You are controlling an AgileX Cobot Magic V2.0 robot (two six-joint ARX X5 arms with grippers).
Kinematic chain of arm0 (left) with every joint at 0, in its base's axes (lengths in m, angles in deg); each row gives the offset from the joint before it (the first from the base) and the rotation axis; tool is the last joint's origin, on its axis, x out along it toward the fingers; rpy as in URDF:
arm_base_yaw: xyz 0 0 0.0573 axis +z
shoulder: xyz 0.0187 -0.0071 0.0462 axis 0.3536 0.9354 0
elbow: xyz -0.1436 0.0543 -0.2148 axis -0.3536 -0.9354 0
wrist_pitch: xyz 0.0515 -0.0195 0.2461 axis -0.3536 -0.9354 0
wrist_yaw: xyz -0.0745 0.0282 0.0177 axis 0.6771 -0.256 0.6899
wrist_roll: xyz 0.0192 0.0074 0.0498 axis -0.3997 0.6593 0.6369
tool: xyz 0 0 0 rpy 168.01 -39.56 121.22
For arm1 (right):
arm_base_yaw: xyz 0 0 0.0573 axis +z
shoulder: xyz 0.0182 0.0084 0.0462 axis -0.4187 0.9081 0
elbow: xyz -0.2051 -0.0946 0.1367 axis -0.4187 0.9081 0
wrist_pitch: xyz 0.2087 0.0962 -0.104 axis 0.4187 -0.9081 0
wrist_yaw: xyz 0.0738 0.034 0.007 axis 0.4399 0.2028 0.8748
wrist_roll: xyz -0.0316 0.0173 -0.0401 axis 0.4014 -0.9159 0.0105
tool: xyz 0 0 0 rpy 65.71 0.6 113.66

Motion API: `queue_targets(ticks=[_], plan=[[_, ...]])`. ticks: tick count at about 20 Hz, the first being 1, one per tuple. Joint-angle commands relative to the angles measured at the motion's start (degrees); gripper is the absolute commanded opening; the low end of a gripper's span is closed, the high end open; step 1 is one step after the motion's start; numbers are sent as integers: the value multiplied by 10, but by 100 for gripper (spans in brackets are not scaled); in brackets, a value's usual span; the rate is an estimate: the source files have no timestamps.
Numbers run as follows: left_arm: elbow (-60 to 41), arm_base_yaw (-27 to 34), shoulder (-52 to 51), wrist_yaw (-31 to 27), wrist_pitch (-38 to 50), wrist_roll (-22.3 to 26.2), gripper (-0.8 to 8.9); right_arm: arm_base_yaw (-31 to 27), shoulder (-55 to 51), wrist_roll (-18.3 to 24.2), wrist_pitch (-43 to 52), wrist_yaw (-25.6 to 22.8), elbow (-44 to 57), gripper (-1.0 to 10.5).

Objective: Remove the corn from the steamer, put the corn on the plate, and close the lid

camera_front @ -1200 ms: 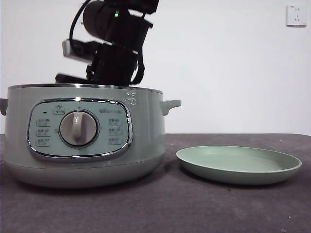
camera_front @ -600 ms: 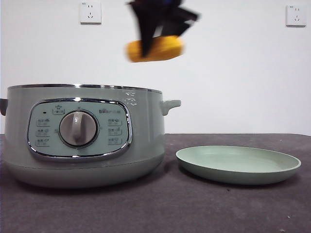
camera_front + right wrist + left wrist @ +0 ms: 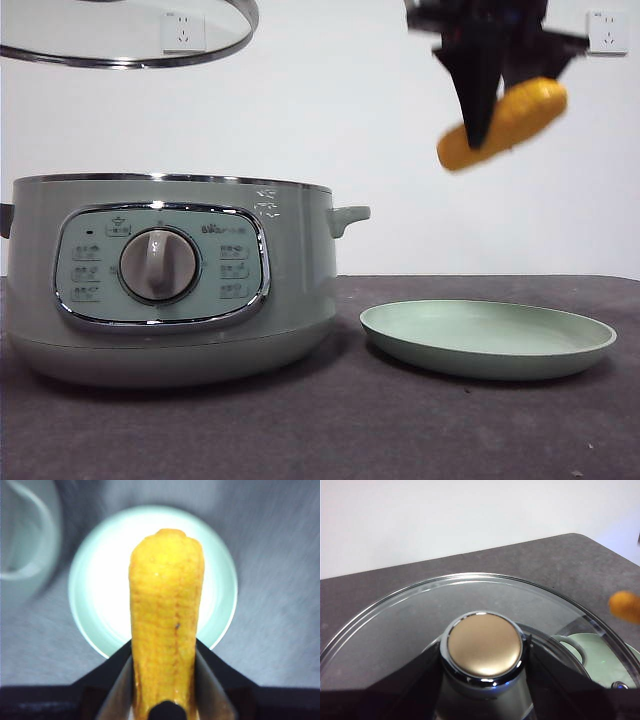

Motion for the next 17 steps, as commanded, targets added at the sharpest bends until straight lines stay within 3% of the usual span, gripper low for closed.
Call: queue_targets(ticks=[1,8,15,17], plan=[[3,1,-2,-1,35,-14,-9,0,6,-11,51,1,73,-16],[3,1,0,-2,38,-14,-9,1,6,-29,308,1,282,-16],[3,1,7,-3,39,-13,-9,1,6,-29,403,2,349,-16],[3,1,9,-2,40,-13,-9,1,6,-29,407,5,352,36]])
